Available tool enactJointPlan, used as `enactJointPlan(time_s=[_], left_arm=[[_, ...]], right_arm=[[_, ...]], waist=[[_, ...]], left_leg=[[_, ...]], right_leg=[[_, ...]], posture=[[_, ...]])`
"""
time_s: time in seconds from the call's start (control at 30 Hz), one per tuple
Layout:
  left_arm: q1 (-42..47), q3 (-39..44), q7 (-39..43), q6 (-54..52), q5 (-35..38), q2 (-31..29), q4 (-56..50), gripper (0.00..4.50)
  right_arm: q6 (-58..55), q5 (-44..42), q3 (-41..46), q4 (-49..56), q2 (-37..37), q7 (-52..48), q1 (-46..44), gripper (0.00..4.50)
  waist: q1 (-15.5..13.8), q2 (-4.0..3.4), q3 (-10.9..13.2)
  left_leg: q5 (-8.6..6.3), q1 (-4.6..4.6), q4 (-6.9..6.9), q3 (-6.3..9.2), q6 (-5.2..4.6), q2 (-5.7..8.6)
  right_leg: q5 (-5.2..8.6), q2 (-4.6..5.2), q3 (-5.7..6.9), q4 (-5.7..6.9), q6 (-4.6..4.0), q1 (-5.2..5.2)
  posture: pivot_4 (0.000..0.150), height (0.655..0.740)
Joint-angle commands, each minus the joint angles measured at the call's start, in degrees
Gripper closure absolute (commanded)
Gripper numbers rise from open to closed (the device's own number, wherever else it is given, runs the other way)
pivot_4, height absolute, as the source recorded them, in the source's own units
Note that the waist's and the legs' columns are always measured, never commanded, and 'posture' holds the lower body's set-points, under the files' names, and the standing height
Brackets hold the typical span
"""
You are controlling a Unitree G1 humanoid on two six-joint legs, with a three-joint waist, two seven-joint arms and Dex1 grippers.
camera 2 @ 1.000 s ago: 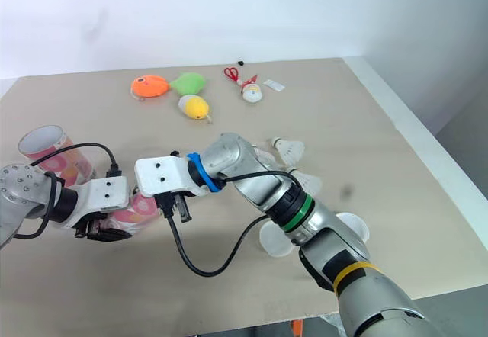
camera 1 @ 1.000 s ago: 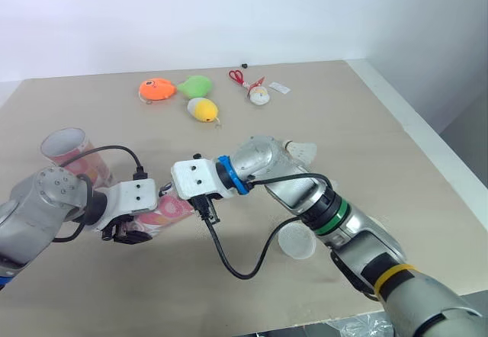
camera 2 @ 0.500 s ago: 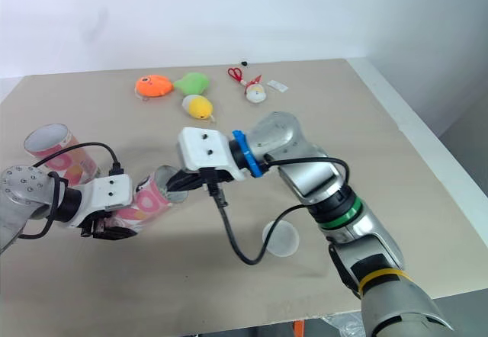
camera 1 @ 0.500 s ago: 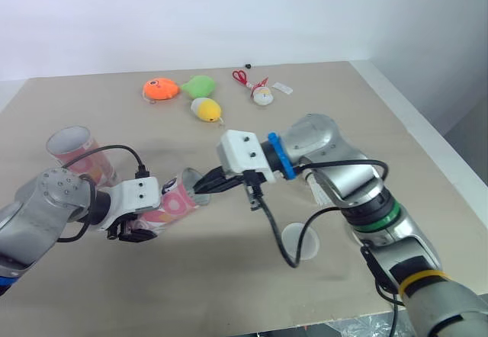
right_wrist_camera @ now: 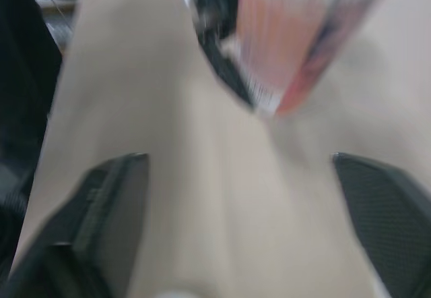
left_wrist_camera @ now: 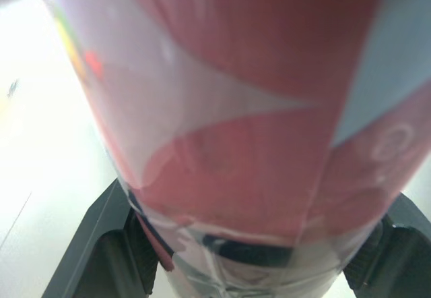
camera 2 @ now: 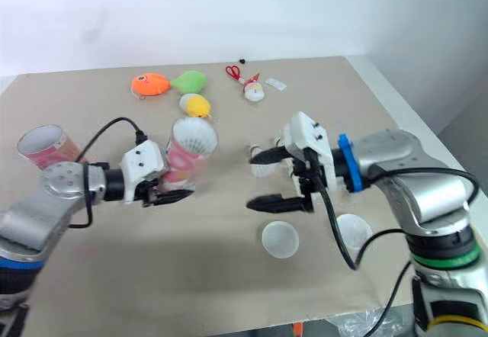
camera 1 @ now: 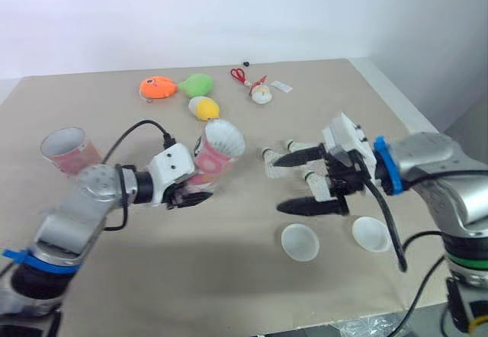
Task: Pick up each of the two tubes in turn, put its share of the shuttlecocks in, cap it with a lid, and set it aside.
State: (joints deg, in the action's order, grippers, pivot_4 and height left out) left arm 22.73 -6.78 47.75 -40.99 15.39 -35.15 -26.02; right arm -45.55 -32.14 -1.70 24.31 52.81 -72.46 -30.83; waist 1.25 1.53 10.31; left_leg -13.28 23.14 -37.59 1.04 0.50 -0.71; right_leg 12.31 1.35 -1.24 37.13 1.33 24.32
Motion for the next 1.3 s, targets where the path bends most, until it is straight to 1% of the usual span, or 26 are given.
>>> enactJointPlan(time_s=[0.03,0.1,0.17,0.2,0.3,0.43,0.53,0.67,0.73,0.77,0.8,0.83,0.87,0.9,0.93,0.97,1.03,1.07,1.2,1.23,1.3], left_arm=[[-2.6,0.5,-3.6,5.1,1.0,5.0,0.8,1.58],[-5.6,-0.6,-4.4,9.4,0.9,8.3,2.2,1.58],[-9.5,-1.9,-4.9,15.6,-0.2,11.1,5.6,1.58],[-11.3,-2.5,-5.1,18.7,-1.0,12.1,7.7,1.58],[-14.0,-1.7,-5.6,22.8,0.3,15.4,11.3,1.58],[-16.1,-3.2,-3.8,30.0,-1.9,16.0,18.1,1.58],[-17.0,-3.7,-2.6,33.9,-2.2,16.6,22.7,1.58],[-18.0,-4.5,-2.0,37.2,-2.9,16.7,25.1,1.58],[-18.1,-4.5,-2.1,37.4,-2.6,16.9,25.6,1.58],[-18.2,-4.5,-2.2,37.4,-2.4,17.0,25.8,1.58],[-18.2,-4.3,-2.3,37.3,-2.2,17.1,26.1,1.58],[-18.2,-4.2,-2.4,37.3,-2.0,17.2,26.2,1.58],[-18.2,-4.1,-2.4,37.3,-1.9,17.3,26.3,1.58],[-18.2,-3.9,-2.5,37.2,-1.8,17.3,26.4,1.58],[-18.2,-3.8,-2.5,37.1,-1.7,17.3,26.5,1.58],[-18.2,-3.8,-2.5,37.0,-1.8,17.3,26.5,1.58],[-18.2,-3.8,-2.4,37.0,-1.9,17.2,26.3,1.58],[-18.2,-3.8,-2.3,37.1,-1.9,17.1,26.3,1.58],[-18.1,-3.7,-2.5,37.0,-2.0,17.1,26.3,1.58],[-18.1,-3.6,-2.6,37.0,-2.0,17.2,26.4,1.58],[-18.1,-3.5,-2.7,36.9,-2.0,17.2,26.4,1.58]], right_arm=[[4.8,3.5,-0.3,3.1,3.5,0.0,4.4,0.04],[8.0,6.4,-1.8,2.7,4.3,1.0,7.9,0.04],[11.4,9.5,-3.7,0.7,3.4,2.6,10.2,0.04],[13.2,11.2,-4.9,-0.5,2.8,3.3,10.8,0.04],[18.2,15.9,-7.8,-3.2,1.9,4.5,11.3,0.04],[21.4,19.0,-10.9,-6.1,-0.8,5.6,10.8,0.04],[23.3,21.3,-12.8,-8.0,-1.9,5.5,10.8,0.04],[25.0,23.1,-13.9,-10.0,-1.9,4.9,11.4,0.04],[25.3,23.3,-13.8,-10.5,-1.8,4.8,11.7,0.43],[25.4,23.4,-13.8,-10.6,-1.8,4.8,11.8,0.72],[25.3,23.4,-13.8,-10.7,-1.7,4.7,11.9,1.14],[25.3,23.4,-13.8,-10.7,-1.7,4.6,12.0,1.71],[25.1,23.5,-13.8,-10.6,-1.6,4.4,12.0,2.04],[25.1,23.6,-13.8,-10.5,-1.5,4.4,12.0,2.66],[25.0,23.7,-13.8,-10.5,-1.4,4.3,12.0,2.88],[24.9,23.9,-13.9,-10.5,-1.3,4.2,11.9,3.21],[24.9,24.3,-14.1,-10.5,-1.2,4.0,12.0,4.13],[24.8,24.4,-14.1,-10.5,-1.2,3.9,11.9,4.45],[24.8,24.7,-14.1,-11.1,-1.2,3.4,11.2,4.45],[24.3,23.7,-13.6,-10.9,-1.5,3.0,10.8,4.45],[20.6,19.1,-11.3,-9.4,-3.3,2.6,8.6,4.45]], waist=[[0.0,0.00,0.0],[0.0,0.00,0.0],[0.0,-0.01,0.0],[0.0,-0.01,0.0],[0.0,0.02,0.0],[-0.1,0.01,0.0],[-0.1,-0.03,0.0],[-0.1,-0.16,-0.1],[-0.1,-0.16,-0.1],[-0.1,-0.16,-0.1],[-0.1,-0.16,-0.1],[0.0,-0.16,-0.1],[0.0,-0.16,-0.1],[0.0,-0.18,-0.1],[0.0,-0.21,-0.2],[0.0,-0.23,-0.2],[0.0,-0.30,-0.3],[0.0,-0.32,-0.3],[0.0,-0.39,-0.4],[0.0,-0.39,-0.4],[0.0,-0.39,-0.4]], left_leg=[[0.00,-0.01,0.00,-0.01,0.00,0.00],[0.00,-0.05,-0.02,-0.03,0.00,0.00],[0.00,-0.12,-0.02,-0.05,0.00,0.01],[0.01,-0.16,-0.02,-0.07,0.00,0.00],[0.03,-0.26,-0.04,-0.20,0.01,0.00],[0.07,-0.24,-0.17,-0.20,-0.02,0.01],[0.07,-0.29,-0.21,-0.28,-0.02,0.01],[0.07,-0.42,-0.21,-0.39,-0.02,0.01],[0.06,-0.64,-0.19,-0.44,-0.02,0.00],[0.06,-0.74,-0.18,-0.45,-0.02,0.00],[0.06,-0.79,-0.18,-0.45,-0.02,0.00],[0.06,-0.89,-0.18,-0.46,-0.01,-0.01],[0.05,-0.98,-0.17,-0.45,-0.01,-0.02],[0.05,-1.00,-0.17,-0.45,-0.01,-0.02],[0.05,-1.06,-0.17,-0.45,-0.01,-0.02],[0.05,-1.07,-0.17,-0.45,-0.01,-0.02],[0.05,-1.07,-0.17,-0.44,-0.01,-0.02],[0.05,-1.07,-0.15,-0.44,-0.01,-0.02],[0.05,-1.07,-0.12,-0.43,-0.01,-0.02],[0.05,-1.07,-0.12,-0.43,-0.01,-0.02],[0.05,-1.07,-0.12,-0.43,-0.01,-0.02]], right_leg=[[-0.01,-0.02,-0.01,0.02,0.00,0.00],[-0.04,-0.07,-0.03,0.02,-0.01,0.00],[-0.06,-0.07,-0.05,0.06,-0.03,-0.03],[-0.09,-0.08,-0.07,0.05,-0.03,-0.05],[-0.16,-0.07,-0.15,0.06,-0.02,-0.09],[-0.22,-0.07,-0.14,0.05,-0.07,-0.11],[-0.21,-0.05,-0.20,0.03,-0.11,-0.17],[-0.21,0.01,-0.31,-0.01,-0.08,-0.29],[-0.18,0.01,-0.34,-0.05,-0.09,-0.48],[-0.17,0.00,-0.35,-0.08,-0.10,-0.58],[-0.17,0.00,-0.34,-0.08,-0.10,-0.62],[-0.17,0.00,-0.34,-0.09,-0.10,-0.71],[-0.16,0.00,-0.34,-0.09,-0.11,-0.79],[-0.16,0.00,-0.34,-0.09,-0.10,-0.81],[-0.16,0.00,-0.34,-0.09,-0.10,-0.84],[-0.16,0.00,-0.34,-0.09,-0.10,-0.85],[-0.16,0.00,-0.34,-0.10,-0.10,-0.85],[-0.15,0.00,-0.34,-0.10,-0.11,-0.85],[-0.12,0.00,-0.34,-0.10,-0.09,-0.86],[-0.12,0.00,-0.34,-0.11,-0.09,-0.86],[-0.12,0.01,-0.34,-0.11,-0.08,-0.85]], posture=[[0.150,0.7400],[0.150,0.7400],[0.150,0.7400],[0.150,0.7400],[0.150,0.7400],[0.150,0.7400],[0.150,0.7400],[0.150,0.7400],[0.150,0.7400],[0.150,0.7400],[0.150,0.7400],[0.150,0.7400],[0.150,0.7400],[0.150,0.7400],[0.150,0.7400],[0.150,0.7400],[0.150,0.7400],[0.150,0.7400],[0.150,0.7400],[0.150,0.7400],[0.150,0.7400]])
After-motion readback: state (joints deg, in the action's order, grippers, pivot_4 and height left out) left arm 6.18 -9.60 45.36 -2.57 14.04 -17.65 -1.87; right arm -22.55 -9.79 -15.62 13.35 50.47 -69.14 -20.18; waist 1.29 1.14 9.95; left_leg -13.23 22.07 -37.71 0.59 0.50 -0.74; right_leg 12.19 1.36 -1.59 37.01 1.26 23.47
